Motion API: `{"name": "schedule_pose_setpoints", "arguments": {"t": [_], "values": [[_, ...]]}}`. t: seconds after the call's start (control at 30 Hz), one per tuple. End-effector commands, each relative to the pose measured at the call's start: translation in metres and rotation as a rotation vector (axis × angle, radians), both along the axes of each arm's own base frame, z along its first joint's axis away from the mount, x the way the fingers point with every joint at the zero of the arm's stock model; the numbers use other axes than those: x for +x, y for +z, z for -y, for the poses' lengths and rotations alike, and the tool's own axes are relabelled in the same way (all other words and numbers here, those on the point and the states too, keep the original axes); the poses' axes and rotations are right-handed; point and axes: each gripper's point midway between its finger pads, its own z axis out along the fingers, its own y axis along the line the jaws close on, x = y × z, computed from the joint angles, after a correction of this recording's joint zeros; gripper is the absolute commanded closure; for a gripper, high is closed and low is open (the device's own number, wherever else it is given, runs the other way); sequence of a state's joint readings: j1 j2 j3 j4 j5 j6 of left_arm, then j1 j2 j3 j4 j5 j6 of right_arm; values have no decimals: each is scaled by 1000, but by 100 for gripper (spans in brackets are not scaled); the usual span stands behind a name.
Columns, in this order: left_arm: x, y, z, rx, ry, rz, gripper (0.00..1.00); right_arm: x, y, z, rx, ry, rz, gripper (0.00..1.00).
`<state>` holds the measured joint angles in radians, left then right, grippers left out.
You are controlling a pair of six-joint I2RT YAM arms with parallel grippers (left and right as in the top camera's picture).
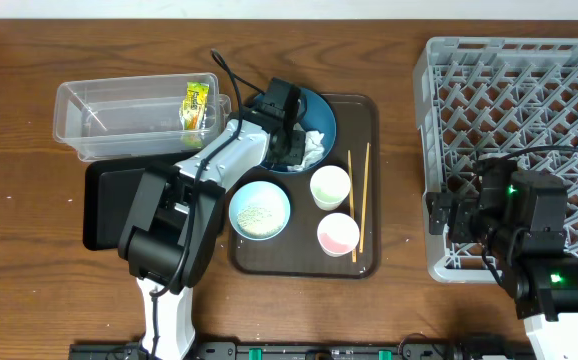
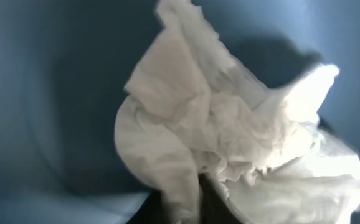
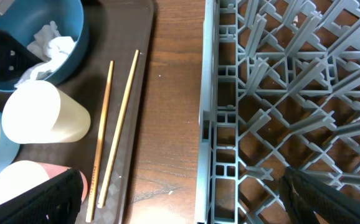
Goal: Sort waste into correct bins and load items into the dishwasher rack
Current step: 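Reach the left gripper to the crumpled tissue on the blue plate, then grasp the tissue with the left gripper and drop it into the clear bin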
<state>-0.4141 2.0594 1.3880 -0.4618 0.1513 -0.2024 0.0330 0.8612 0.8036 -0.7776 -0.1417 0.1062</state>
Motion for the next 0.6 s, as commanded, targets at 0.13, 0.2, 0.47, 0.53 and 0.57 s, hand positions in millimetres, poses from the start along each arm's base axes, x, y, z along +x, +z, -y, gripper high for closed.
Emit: {"name": "schedule_pose_setpoints", "arguments": {"t": [0.13,0.2,0.47,0.53,0.57], "values": [[26,60,-29,-18,74,136,93,2,9,-3,6,8,23,1],[32,85,-48,6,121,193,93,2,9,-2,6,8,24,1],[48,167,-152,52,362,383,93,2,9,-3,6,8,24,1],[51,169,-177,60,416,390,93,2,9,-3,6,8,23,1],[52,167,-188,65,439,386,93,2,9,-2,6,8,23,1]]}}
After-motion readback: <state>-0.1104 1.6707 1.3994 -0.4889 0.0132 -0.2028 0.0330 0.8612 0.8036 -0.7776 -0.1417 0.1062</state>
